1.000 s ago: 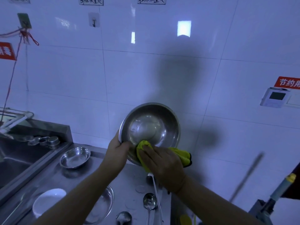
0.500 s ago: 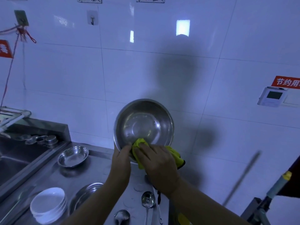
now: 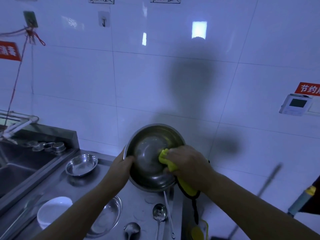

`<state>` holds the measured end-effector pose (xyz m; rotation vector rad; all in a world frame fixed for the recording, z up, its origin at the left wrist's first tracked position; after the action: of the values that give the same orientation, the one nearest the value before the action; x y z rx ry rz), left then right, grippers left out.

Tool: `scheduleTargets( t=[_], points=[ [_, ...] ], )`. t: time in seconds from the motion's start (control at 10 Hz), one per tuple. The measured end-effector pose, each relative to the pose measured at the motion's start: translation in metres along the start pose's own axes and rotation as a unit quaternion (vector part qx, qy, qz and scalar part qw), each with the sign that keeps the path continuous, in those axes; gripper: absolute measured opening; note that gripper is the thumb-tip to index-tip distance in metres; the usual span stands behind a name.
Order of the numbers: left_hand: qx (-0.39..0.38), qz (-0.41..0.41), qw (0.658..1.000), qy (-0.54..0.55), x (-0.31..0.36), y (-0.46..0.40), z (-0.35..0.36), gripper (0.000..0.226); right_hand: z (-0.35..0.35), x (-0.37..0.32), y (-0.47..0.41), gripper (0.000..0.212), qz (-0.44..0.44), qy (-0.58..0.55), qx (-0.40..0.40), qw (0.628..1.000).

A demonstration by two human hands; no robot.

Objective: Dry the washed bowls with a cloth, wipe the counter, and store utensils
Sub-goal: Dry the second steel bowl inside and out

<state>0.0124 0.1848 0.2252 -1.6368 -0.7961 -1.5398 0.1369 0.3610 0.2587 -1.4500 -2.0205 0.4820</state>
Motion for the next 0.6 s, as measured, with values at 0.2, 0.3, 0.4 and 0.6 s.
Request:
scheduleTargets(
  t=[0.2, 0.3, 0.4, 0.6],
  points=[
    [0.004, 0.002, 0.996, 0.094, -0.004, 0.004, 0.013, 0.023, 0.006, -0.026, -0.034, 0.085, 0.175, 0.099, -0.101, 0.974],
    [0.003, 0.022, 0.994, 0.104, -0.002, 0.004, 0.009, 0.025, 0.014, -0.038, -0.024, 0.082, 0.188, 0.138, -0.146, 0.961],
    [-0.008, 0.034, 0.995, 0.096, -0.003, 0.005, 0.006, 0.025, 0.02, -0.031, -0.019, 0.069, 0.174, 0.112, -0.116, 0.972],
    [-0.036, 0.046, 0.994, 0.097, 0.006, 0.004, 0.019, 0.027, 0.02, -0.044, -0.047, 0.029, 0.261, -0.108, 0.029, 0.959]
  ],
)
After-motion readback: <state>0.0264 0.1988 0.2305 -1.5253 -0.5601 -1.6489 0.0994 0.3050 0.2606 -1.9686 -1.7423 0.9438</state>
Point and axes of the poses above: each hand's wrist, its own y-axis away from the middle knuckle, its own z-axis out of the palm, x = y × z, the point moved 1 cm from there along -y, towards the middle knuckle, and after that the axes turned 4 degrees about -z, right-handed, at the moved point
